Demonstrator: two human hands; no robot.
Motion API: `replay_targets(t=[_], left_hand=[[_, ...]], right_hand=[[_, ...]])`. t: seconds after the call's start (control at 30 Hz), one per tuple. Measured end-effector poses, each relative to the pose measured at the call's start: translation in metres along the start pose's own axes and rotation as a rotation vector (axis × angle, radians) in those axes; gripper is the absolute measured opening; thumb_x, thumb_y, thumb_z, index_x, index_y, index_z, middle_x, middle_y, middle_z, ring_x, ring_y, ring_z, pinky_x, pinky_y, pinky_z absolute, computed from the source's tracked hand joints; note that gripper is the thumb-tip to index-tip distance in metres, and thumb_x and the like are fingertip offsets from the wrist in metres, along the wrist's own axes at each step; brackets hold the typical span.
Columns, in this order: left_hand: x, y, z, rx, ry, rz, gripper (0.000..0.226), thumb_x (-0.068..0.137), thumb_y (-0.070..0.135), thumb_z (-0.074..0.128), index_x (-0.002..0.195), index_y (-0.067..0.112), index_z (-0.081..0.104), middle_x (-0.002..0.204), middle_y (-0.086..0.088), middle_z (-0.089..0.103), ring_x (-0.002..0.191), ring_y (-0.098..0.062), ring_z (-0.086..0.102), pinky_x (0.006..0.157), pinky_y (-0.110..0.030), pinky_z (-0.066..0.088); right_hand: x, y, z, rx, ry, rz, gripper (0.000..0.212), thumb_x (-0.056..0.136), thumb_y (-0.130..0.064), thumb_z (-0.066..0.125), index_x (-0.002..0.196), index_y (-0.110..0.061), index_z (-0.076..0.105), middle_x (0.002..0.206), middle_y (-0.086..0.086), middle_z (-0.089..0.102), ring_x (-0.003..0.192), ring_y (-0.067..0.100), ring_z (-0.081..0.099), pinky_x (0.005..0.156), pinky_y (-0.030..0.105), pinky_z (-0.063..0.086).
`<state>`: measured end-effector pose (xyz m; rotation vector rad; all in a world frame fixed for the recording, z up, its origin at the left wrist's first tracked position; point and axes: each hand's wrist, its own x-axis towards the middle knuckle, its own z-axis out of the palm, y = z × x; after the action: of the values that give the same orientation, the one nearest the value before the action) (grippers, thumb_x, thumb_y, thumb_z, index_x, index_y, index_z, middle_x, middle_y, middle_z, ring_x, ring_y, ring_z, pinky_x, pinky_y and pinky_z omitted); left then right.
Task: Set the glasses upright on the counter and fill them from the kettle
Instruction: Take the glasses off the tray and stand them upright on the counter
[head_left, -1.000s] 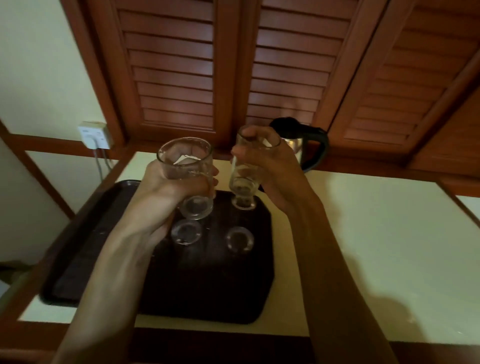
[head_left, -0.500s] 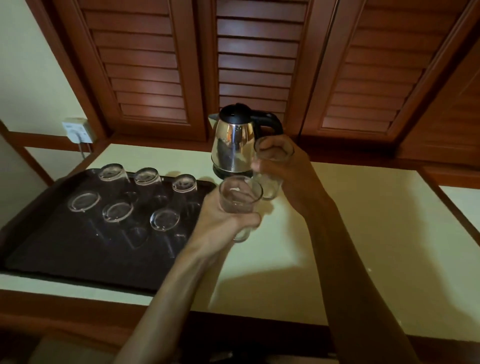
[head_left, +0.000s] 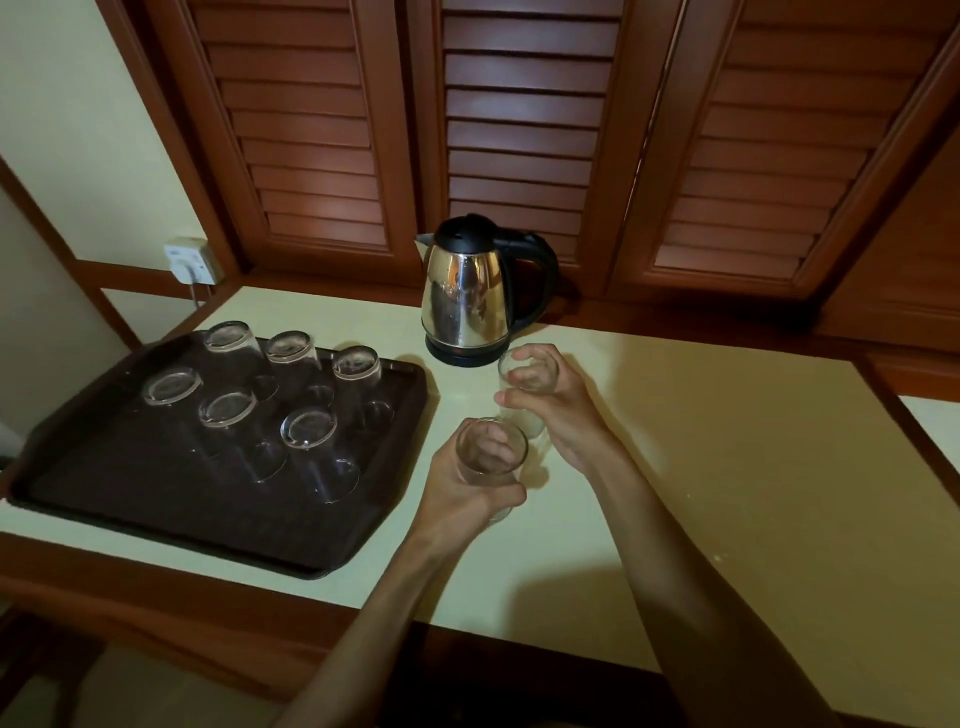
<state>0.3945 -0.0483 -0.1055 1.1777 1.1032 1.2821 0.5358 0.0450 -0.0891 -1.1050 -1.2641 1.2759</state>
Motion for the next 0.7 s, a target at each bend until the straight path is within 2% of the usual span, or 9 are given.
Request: replay_targets(t=[0.07, 0.13, 0.3, 0.33, 0.43, 0.5, 0.6, 0.7], left_hand=[[0.002, -0.005, 0.001, -0.002, 0.005, -0.006, 0.044, 0.062, -0.032, 0.068, 0.099, -0.011, 0.058, 0.084, -0.006, 0.065, 0.081, -0.015, 0.064, 0.073, -0.024, 0.056], [0.003, -0.009, 0.002, 0.001, 0.005, -0.011, 0.044, 0.063, -0.032, 0.07, 0.097, -0.008, 0.058, 0.083, -0.005, 0.064, 0.08, -0.016, 0.063, 0.074, -0.028, 0.055], [0.003, -0.014, 0.003, 0.005, 0.008, -0.019, 0.044, 0.06, -0.025, 0.073, 0.094, 0.0, 0.06, 0.085, -0.005, 0.066, 0.083, -0.022, 0.063, 0.077, -0.056, 0.055], [0.003, -0.015, 0.004, 0.008, 0.009, -0.019, 0.045, 0.059, -0.024, 0.073, 0.093, 0.001, 0.061, 0.085, -0.005, 0.066, 0.084, -0.023, 0.063, 0.079, -0.058, 0.055], [0.003, -0.015, 0.006, 0.048, 0.011, -0.033, 0.045, 0.061, -0.025, 0.074, 0.092, 0.005, 0.061, 0.083, 0.0, 0.067, 0.081, -0.02, 0.064, 0.076, -0.044, 0.053], [0.002, -0.015, 0.006, 0.068, 0.004, -0.033, 0.045, 0.062, -0.024, 0.074, 0.093, 0.006, 0.061, 0.084, -0.006, 0.068, 0.081, -0.021, 0.065, 0.074, -0.042, 0.053], [0.0, -0.015, 0.006, 0.078, -0.013, -0.005, 0.045, 0.065, -0.024, 0.075, 0.102, -0.004, 0.061, 0.097, -0.027, 0.068, 0.088, -0.035, 0.07, 0.081, -0.048, 0.058], [-0.002, -0.014, 0.006, 0.083, -0.017, -0.004, 0.047, 0.067, -0.019, 0.081, 0.109, -0.005, 0.062, 0.103, -0.028, 0.07, 0.097, -0.045, 0.069, 0.087, -0.052, 0.058]], right_hand=[[0.001, 0.005, -0.001, -0.002, -0.003, 0.015, 0.056, 0.057, -0.013, 0.088, 0.108, -0.022, 0.065, 0.104, 0.013, 0.066, 0.1, 0.019, 0.066, 0.091, 0.032, 0.053], [0.002, 0.009, -0.002, -0.005, -0.004, 0.019, 0.057, 0.058, -0.013, 0.088, 0.109, -0.022, 0.065, 0.105, 0.014, 0.065, 0.1, 0.019, 0.066, 0.094, 0.037, 0.054], [0.003, 0.019, -0.006, 0.005, -0.002, 0.032, 0.059, 0.054, -0.016, 0.09, 0.107, -0.024, 0.067, 0.107, 0.015, 0.065, 0.098, 0.019, 0.065, 0.099, 0.05, 0.052], [0.003, 0.021, -0.007, 0.006, -0.004, 0.029, 0.059, 0.053, -0.019, 0.091, 0.107, -0.025, 0.067, 0.107, 0.015, 0.065, 0.099, 0.02, 0.065, 0.098, 0.05, 0.053], [0.003, 0.024, -0.008, 0.009, -0.009, 0.015, 0.059, 0.052, -0.023, 0.091, 0.106, -0.027, 0.066, 0.107, 0.015, 0.065, 0.099, 0.021, 0.065, 0.097, 0.049, 0.053], [0.003, 0.024, -0.008, 0.01, -0.017, 0.013, 0.059, 0.053, -0.022, 0.09, 0.107, -0.026, 0.066, 0.106, 0.015, 0.065, 0.099, 0.02, 0.065, 0.098, 0.048, 0.053], [0.004, 0.025, -0.009, -0.011, -0.024, 0.017, 0.057, 0.057, -0.019, 0.089, 0.108, -0.028, 0.066, 0.106, 0.013, 0.067, 0.102, 0.02, 0.066, 0.1, 0.048, 0.052], [0.004, 0.026, -0.009, -0.031, -0.03, 0.018, 0.053, 0.06, -0.018, 0.088, 0.105, -0.035, 0.067, 0.105, 0.01, 0.068, 0.103, 0.02, 0.067, 0.101, 0.046, 0.051]])
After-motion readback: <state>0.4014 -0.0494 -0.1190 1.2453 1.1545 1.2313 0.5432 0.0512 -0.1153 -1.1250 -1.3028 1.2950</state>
